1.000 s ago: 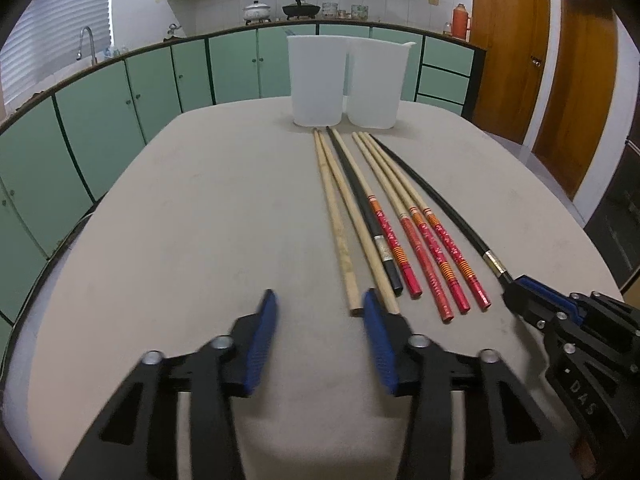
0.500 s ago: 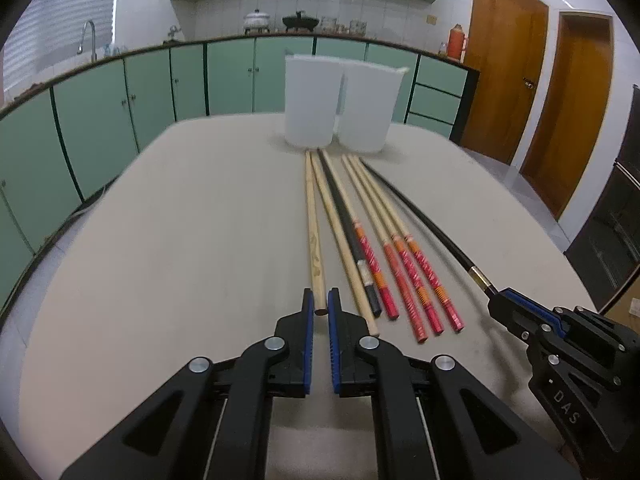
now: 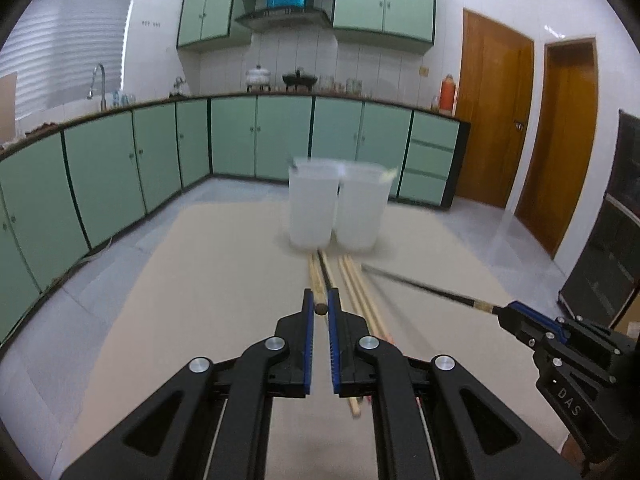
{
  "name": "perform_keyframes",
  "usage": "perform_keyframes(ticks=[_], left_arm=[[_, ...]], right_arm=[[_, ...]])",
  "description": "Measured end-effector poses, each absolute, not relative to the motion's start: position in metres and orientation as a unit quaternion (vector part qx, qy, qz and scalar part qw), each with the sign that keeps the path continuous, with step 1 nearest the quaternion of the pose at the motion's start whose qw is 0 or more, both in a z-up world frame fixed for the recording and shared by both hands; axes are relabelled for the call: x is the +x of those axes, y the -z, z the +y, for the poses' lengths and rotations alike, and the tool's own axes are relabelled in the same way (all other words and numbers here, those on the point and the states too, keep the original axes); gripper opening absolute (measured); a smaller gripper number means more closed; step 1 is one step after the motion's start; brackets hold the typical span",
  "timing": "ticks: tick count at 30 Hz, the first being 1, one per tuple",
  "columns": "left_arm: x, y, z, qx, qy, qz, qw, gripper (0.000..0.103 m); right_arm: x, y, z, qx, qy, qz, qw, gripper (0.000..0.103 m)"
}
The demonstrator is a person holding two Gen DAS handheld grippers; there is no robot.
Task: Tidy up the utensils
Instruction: 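Lift the black chopstick with the right gripper while the left gripper carries the wooden one into the holder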
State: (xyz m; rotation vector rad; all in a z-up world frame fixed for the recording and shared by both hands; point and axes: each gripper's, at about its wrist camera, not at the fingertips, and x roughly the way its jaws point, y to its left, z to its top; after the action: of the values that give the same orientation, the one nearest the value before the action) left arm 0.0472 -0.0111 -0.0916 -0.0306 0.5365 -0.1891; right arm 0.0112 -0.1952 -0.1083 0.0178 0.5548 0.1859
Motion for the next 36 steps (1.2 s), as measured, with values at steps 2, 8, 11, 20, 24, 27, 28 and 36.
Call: perform_keyframes(ticks=[2, 8, 11, 20, 24, 27, 28, 36], left_arm=[[0.05, 0.079, -0.009, -0.02, 0.096, 0.252, 0.963, 0.007], [0.063, 0.044, -0.005, -0.032, 0.108, 0.216, 0.97, 0.007], [0.072, 0.03, -0.004, -0.041, 0.116, 0.207, 0.971, 0.007], [0.094, 0.009, 0.005, -0.067, 0.135, 0.206, 0.967, 0.007], [0.099, 0.004, 0.008, -0.071, 0.143, 0.204, 0.966, 0.007], [0.103, -0.001, 0.007, -0.069, 0.146, 0.199, 0.967, 0.007], [0.105, -0.004, 0.008, -0.068, 0.146, 0.195, 0.967, 0.007], [0.114, -0.035, 0.011, -0.065, 0.143, 0.154, 0.975, 0.007]], right_arm=[[0.016, 0.096, -0.199, 0.02, -0.095, 0.266, 0.959, 0.006], [0.035, 0.059, -0.211, 0.045, -0.107, 0.249, 0.961, 0.006], [0.045, 0.043, -0.213, 0.051, -0.114, 0.245, 0.961, 0.006], [0.083, 0.008, -0.213, 0.049, -0.139, 0.251, 0.957, 0.006], [0.093, 0.0, -0.215, 0.052, -0.146, 0.254, 0.955, 0.006], [0.1, -0.008, -0.218, 0.053, -0.152, 0.254, 0.954, 0.006], [0.103, -0.012, -0.219, 0.052, -0.153, 0.251, 0.954, 0.006], [0.117, -0.053, -0.222, 0.036, -0.161, 0.21, 0.964, 0.006]])
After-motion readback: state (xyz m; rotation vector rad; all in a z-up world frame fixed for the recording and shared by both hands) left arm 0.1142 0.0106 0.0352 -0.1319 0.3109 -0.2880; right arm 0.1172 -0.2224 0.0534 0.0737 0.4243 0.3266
